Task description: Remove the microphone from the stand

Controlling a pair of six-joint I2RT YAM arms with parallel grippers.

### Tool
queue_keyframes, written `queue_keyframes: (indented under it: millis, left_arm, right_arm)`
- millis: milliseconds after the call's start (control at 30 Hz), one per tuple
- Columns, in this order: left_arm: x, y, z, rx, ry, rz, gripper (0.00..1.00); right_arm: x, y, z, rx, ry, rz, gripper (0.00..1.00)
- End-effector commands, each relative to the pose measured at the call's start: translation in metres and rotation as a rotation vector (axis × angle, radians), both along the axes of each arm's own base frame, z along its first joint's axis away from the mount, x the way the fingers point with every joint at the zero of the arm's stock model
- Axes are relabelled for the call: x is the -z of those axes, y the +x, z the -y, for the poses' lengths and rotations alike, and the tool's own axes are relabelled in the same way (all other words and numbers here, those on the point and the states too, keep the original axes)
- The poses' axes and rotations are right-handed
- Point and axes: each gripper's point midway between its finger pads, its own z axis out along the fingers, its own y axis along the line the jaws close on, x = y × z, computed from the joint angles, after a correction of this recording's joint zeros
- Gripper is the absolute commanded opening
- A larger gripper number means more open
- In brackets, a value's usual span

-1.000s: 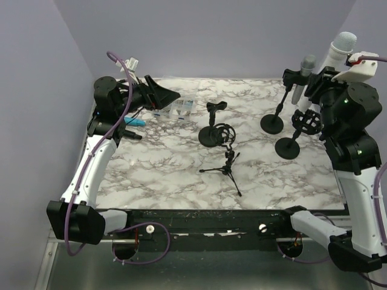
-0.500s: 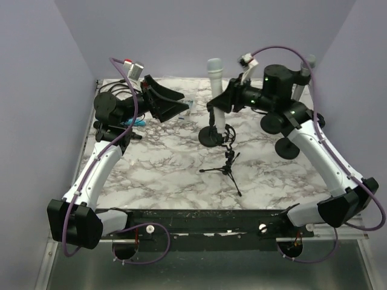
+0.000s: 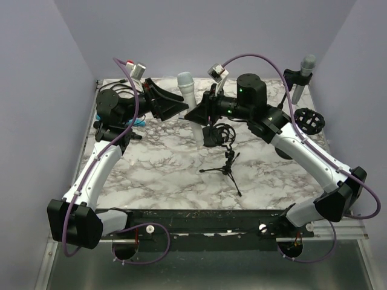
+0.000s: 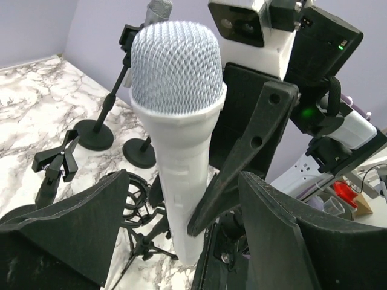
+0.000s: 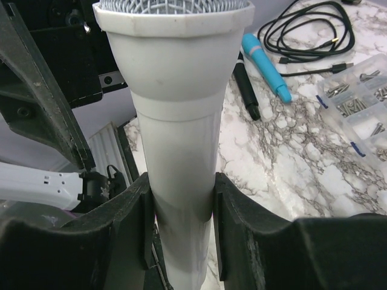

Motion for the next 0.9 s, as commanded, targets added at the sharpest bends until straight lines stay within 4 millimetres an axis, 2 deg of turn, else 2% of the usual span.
queue_keyframes:
  millis: [0,100,200,300,400,433,467,500,533,633,700,733,867]
  left_arm:
    - [-0.006,0.006,-0.002,-0.025,0.006,0.025,0.73]
    - [-0.005,0.006,-0.001,-0.007,0.003,0.019,0.69]
    - [-0.004,0.006,0.001,0.012,0.002,0.009,0.6]
    - [-0.002,0.007,0.002,0.026,0.004,0.001,0.46]
    - [-0.002,0.007,0.003,0.029,0.007,0.002,0.26]
    - [-0.001,0.009,0.002,0.024,0.011,-0.001,0.2]
    - [0.0,0.01,0.002,0.015,0.017,0.001,0.11]
    - [0.001,0.012,0.001,0.001,0.025,0.0,0.03]
    - [0.002,0.015,-0.001,-0.022,0.033,-0.006,0.0]
    - [0.006,0.028,-0.013,-0.122,0.054,-0.035,0.0]
    - [0.01,0.041,-0.025,-0.209,0.057,-0.075,0.0]
    - [0.014,0.048,-0.032,-0.251,0.058,-0.103,0.0]
    - [0.036,0.083,-0.077,-0.494,0.067,-0.26,0.0]
  right_arm:
    - [0.002,-0.003,-0.014,-0.008,-0.004,0.022,0.01]
    - [0.007,-0.006,-0.02,-0.014,-0.015,0.026,0.01]
    - [0.009,-0.007,-0.024,-0.006,-0.02,0.032,0.01]
    - [0.011,-0.007,-0.027,-0.002,-0.023,0.033,0.01]
    - [0.013,-0.008,-0.03,-0.007,-0.032,0.034,0.01]
    - [0.015,-0.008,-0.031,-0.002,-0.039,0.034,0.04]
    - [0.017,-0.007,-0.031,0.004,-0.046,0.036,0.12]
    - [0.018,-0.004,-0.028,0.026,-0.055,0.037,0.25]
    - [0.019,-0.002,-0.026,0.049,-0.062,0.04,0.36]
    - [0.019,0.009,-0.01,0.155,-0.085,0.065,0.7]
    - [0.017,0.016,0.002,0.23,-0.095,0.086,0.85]
    - [0.016,0.019,0.008,0.265,-0.1,0.095,0.89]
    - [0.01,0.029,0.032,0.392,-0.112,0.122,0.89]
